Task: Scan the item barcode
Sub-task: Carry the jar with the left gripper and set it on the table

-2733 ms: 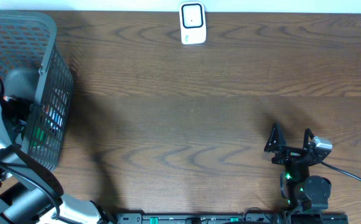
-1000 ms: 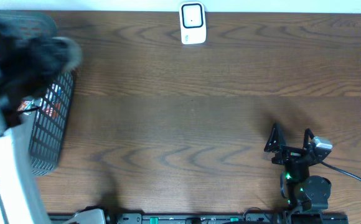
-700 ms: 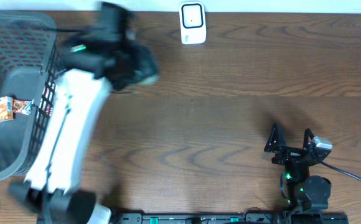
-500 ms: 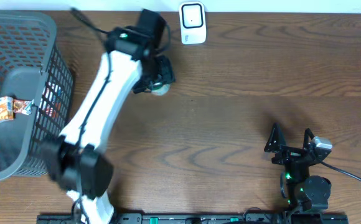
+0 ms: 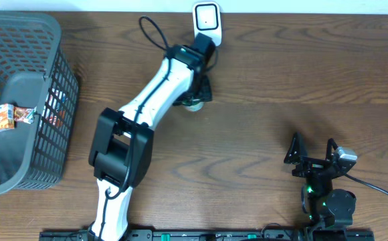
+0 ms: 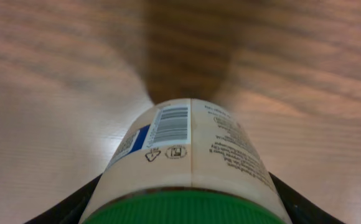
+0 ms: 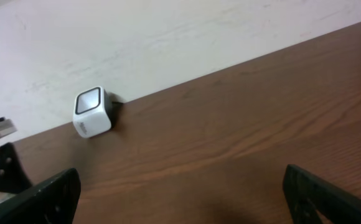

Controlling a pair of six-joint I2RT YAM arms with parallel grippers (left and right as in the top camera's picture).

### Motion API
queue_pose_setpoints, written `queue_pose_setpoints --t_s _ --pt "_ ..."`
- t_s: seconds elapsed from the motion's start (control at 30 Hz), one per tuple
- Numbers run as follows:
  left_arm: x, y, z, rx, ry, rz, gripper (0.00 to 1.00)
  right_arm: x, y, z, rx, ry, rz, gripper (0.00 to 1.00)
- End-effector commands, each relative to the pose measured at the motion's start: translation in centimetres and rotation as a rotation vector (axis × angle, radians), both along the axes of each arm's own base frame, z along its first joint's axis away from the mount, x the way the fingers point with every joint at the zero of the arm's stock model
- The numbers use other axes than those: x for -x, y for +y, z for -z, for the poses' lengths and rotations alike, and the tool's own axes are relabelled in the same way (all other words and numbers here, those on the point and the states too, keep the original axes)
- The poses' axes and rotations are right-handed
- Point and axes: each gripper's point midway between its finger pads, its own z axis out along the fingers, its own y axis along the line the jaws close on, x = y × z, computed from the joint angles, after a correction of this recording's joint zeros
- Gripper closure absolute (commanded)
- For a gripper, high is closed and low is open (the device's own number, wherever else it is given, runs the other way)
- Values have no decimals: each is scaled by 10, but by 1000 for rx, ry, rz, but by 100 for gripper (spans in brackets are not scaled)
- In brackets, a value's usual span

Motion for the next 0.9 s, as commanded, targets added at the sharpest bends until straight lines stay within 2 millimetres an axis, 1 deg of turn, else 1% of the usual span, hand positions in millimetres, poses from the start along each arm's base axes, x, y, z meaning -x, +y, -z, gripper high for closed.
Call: queue_pose_setpoints --t_s 0.0,0.1,0.2,0.23,0.4,0.47,0.57,0.6,0.63,0.73,0.77,0.8,0.87 --pt "6 5 13 -93 -40 -23 41 0 -3 0 12 0 13 1" --pt "19 8 29 -109 -5 -58 41 0 -3 0 12 0 13 1" --pt "33 10 39 -112 46 -59 41 0 -3 0 12 0 13 1" --pt "40 10 40 -107 75 -56 41 0 -3 0 12 0 13 1" --pt "45 5 41 -75 104 -36 40 0 -3 0 12 0 13 1" --pt "45 5 41 -75 104 -36 30 0 -3 0 12 0 13 1" --pt "42 5 38 -71 92 -19 18 0 -3 0 12 0 13 1" --pt "39 5 34 -66 82 -7 10 0 -3 0 12 0 13 1" --pt "35 6 30 -61 71 2 7 0 -3 0 12 0 13 1" --pt "21 8 11 -37 27 -6 5 0 -3 0 12 0 13 1" --pt "15 10 2 -24 7 -17 5 0 -3 0 12 0 13 1" --pt "5 15 -17 -1 -34 -37 5 0 -3 0 12 0 13 1" --pt "-3 23 -45 28 -88 -63 5 0 -3 0 12 0 13 1"
